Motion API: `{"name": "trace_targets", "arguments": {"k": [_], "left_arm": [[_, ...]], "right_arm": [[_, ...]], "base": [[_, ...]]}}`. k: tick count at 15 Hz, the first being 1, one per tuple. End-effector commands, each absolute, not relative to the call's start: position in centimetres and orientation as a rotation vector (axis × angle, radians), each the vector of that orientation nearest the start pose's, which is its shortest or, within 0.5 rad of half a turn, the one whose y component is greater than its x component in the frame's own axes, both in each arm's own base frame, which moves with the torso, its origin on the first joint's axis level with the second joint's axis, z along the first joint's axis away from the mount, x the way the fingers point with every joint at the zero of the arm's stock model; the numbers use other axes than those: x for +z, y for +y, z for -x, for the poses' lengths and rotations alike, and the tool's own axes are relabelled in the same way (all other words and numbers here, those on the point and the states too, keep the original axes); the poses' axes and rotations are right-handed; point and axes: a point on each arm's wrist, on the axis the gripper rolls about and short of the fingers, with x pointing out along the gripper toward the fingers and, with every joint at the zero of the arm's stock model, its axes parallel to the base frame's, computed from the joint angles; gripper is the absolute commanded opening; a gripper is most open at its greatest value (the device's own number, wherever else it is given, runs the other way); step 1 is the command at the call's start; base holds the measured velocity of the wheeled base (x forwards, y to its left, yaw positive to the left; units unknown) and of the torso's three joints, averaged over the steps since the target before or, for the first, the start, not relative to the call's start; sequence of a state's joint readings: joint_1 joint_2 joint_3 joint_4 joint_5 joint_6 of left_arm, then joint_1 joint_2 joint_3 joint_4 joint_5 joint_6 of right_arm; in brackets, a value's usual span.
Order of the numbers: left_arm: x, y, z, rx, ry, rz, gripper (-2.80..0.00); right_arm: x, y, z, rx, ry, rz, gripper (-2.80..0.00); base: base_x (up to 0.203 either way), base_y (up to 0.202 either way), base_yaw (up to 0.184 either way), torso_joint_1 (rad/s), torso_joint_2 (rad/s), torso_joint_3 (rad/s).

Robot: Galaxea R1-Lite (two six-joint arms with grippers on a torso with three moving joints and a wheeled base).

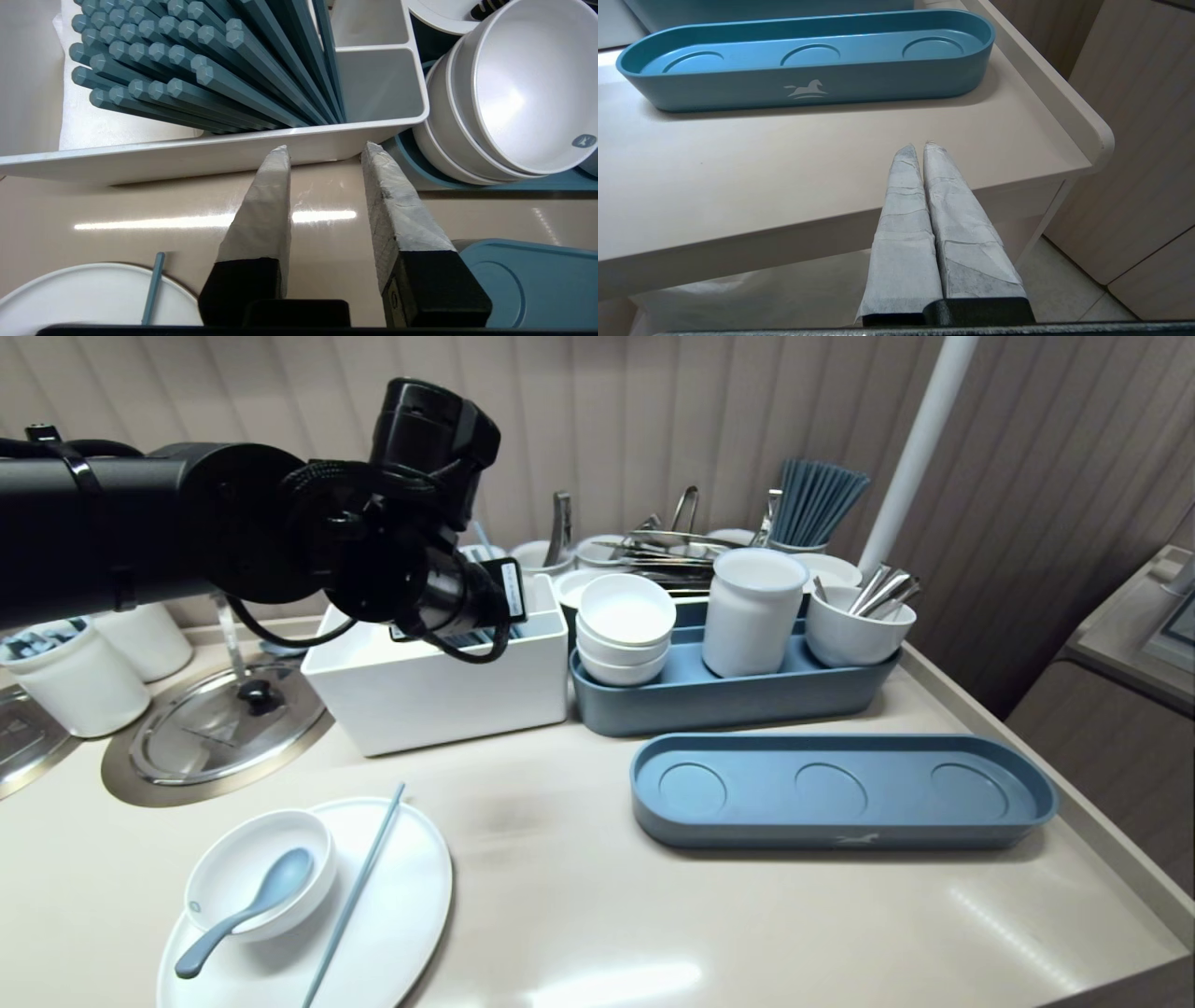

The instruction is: Pick the chopsticks and place it on the plate

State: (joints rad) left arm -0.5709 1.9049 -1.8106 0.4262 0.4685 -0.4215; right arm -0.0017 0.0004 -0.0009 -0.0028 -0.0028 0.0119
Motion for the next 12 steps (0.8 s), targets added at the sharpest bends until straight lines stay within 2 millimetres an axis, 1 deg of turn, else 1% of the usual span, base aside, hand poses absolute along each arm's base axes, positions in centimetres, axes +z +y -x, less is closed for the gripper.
{"name": "trace_targets", "arguments": {"k": [1, 3, 6, 7, 9, 10, 12], "left_arm": [[29.2, -18.5, -31.8, 0.014, 0.459, 0.165, 0.00], [28.9, -18.5, -32.5, 0.022, 0.459, 0.174, 0.00], [28.1, -19.3, -35.4, 0.026, 0.397, 0.209, 0.00], [28.0, -19.5, -36.0, 0.021, 0.383, 0.217, 0.00], [28.3, -20.0, -36.1, -0.025, 0.366, 0.235, 0.00], [28.0, -20.2, -36.4, -0.030, 0.360, 0.234, 0.00], [28.1, -20.3, -36.4, -0.035, 0.347, 0.240, 0.00]], "right_arm": [[7.6, 0.0, 2.3, -0.005, -0.002, -0.012, -2.80], [7.6, 0.0, 2.3, -0.005, -0.003, -0.012, -2.80], [7.6, 0.0, 2.3, -0.005, -0.004, -0.012, -2.80], [7.6, 0.0, 2.3, -0.005, -0.003, -0.012, -2.80], [7.6, 0.0, 2.3, -0.005, -0.004, -0.012, -2.80], [7.6, 0.0, 2.3, -0.005, -0.002, -0.012, -2.80], [7.6, 0.0, 2.3, -0.005, -0.003, -0.012, -2.80]], "base": [[0.000, 0.000, 0.000, 0.000, 0.00, 0.000], [0.000, 0.000, 0.000, 0.000, 0.00, 0.000], [0.000, 0.000, 0.000, 0.000, 0.00, 0.000], [0.000, 0.000, 0.000, 0.000, 0.00, 0.000], [0.000, 0.000, 0.000, 0.000, 0.00, 0.000], [0.000, 0.000, 0.000, 0.000, 0.00, 0.000], [0.000, 0.000, 0.000, 0.000, 0.00, 0.000]]}}
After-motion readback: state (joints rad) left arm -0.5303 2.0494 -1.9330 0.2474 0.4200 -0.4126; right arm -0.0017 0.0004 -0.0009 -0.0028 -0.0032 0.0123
